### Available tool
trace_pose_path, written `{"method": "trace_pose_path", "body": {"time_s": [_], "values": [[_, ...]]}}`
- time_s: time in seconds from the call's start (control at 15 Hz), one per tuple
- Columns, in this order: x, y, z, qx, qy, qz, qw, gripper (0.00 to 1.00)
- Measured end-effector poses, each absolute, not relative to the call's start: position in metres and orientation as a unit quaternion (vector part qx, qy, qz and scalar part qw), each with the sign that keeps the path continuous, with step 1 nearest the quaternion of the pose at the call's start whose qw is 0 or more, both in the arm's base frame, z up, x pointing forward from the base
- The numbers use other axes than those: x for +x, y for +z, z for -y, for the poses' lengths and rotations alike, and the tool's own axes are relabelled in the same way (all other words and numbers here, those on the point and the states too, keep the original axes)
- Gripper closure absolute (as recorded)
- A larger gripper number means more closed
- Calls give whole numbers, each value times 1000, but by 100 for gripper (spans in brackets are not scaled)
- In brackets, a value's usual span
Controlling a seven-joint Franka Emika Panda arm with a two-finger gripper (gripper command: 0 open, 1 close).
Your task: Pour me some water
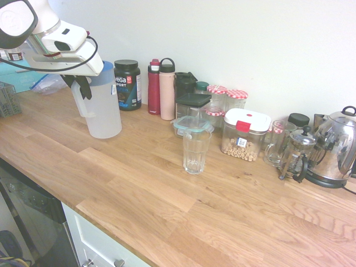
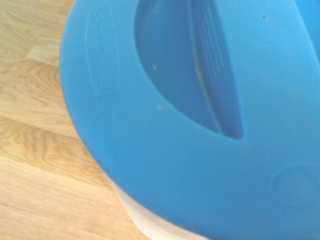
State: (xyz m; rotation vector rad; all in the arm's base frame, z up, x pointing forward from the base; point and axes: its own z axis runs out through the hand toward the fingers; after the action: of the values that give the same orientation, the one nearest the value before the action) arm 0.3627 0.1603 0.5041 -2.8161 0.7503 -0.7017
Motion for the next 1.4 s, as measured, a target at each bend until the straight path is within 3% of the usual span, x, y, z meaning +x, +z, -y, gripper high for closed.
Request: {"method": "trace_pose_path", "body": {"time_s": [0.6, 0.67, 1.4], "values": [[396, 467, -177, -931, -239, -269, 65, 100], [398, 467, -178, -931, -237, -271, 64, 0], [405, 483, -180, -930, -231, -277, 69, 0]]}}
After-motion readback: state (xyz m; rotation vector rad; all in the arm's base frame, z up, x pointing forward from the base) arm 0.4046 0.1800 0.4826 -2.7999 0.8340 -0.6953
